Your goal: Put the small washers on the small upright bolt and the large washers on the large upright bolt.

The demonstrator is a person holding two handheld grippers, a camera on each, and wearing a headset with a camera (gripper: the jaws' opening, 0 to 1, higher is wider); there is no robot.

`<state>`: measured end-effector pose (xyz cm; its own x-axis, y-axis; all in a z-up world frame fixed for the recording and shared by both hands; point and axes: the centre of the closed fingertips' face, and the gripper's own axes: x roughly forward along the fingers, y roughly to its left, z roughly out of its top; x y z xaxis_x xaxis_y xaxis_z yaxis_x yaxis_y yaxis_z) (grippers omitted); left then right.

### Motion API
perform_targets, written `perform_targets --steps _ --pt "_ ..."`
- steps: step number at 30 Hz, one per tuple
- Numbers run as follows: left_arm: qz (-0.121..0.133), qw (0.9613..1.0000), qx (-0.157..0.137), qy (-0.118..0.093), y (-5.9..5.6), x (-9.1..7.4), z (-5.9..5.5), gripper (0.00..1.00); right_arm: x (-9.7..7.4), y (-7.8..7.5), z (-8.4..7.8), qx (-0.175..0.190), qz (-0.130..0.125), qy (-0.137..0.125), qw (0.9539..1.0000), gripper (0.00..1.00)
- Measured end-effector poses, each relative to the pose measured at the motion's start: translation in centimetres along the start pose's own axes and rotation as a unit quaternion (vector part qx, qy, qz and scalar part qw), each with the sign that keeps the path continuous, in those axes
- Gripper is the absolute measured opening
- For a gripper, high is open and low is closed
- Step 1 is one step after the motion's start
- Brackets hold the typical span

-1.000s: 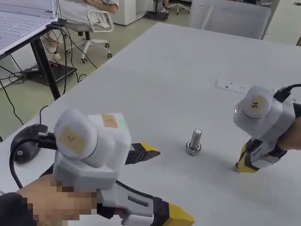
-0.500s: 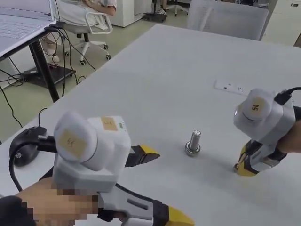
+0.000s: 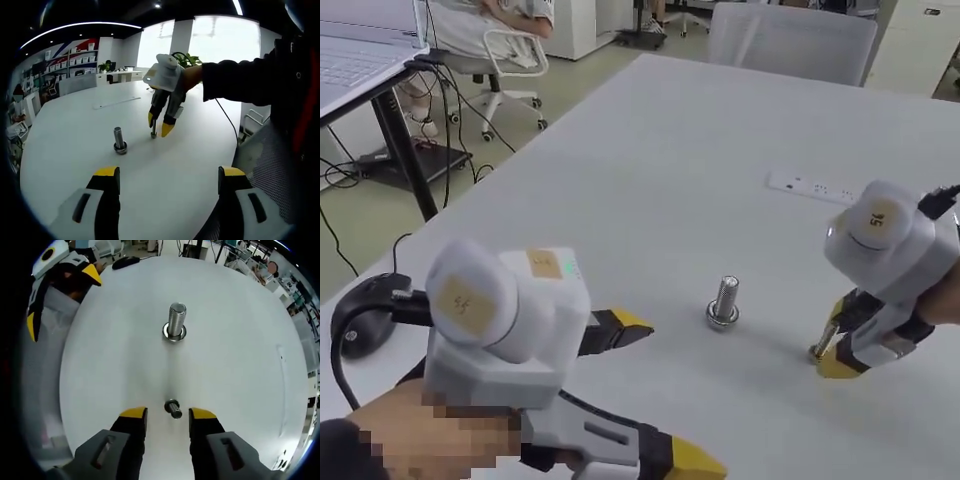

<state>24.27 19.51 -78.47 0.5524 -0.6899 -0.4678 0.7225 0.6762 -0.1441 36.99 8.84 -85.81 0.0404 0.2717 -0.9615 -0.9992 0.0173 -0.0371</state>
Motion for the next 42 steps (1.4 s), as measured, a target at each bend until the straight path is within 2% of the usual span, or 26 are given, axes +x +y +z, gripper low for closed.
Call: perform_targets --steps 7,12,15,23,28,29,38,42 --pt "-0.001 1.0 0.002 0.0 -0.2 0.0 0.1 0.8 -0.1 0.4 -0.4 0.022 -0.004 -0.022 0.9995 0.45" --pt "-0.002 1.0 0.004 -0.001 -0.2 0.1 0.2 0.8 -0.5 0.4 -0.1 0.042 -0.011 -0.051 0.9977 0.54" --pt "-0.003 1.0 0.004 -0.001 -0.3 0.1 0.3 0.8 -0.8 0.4 -0.2 0.043 -0.021 -0.056 0.9973 0.57" --pt "-0.005 1.0 0.005 -0.004 -0.2 0.0 0.4 0.8 -1.9 0.6 0.2 0.064 -0.035 -0.091 0.9931 0.64" --pt "-0.007 0.9999 0.006 -0.008 -0.2 -0.1 0.6 0.8 -2.7 1.0 0.7 0.08 -0.046 -0.126 0.9877 0.67" --pt "-0.008 0.9999 0.006 -0.008 -0.2 -0.1 0.6 0.8 -3.0 1.0 0.8 0.088 -0.052 -0.136 0.9855 0.69" --pt "-0.009 0.9998 0.007 -0.014 0.2 -0.5 0.8 0.81 -4.2 2.0 1.2 0.107 -0.073 -0.17 0.9769 0.77" --pt "-0.009 0.9998 0.005 -0.018 0.5 -0.7 0.9 0.81 -4.6 3.0 1.4 0.119 -0.081 -0.191 0.9709 0.77"
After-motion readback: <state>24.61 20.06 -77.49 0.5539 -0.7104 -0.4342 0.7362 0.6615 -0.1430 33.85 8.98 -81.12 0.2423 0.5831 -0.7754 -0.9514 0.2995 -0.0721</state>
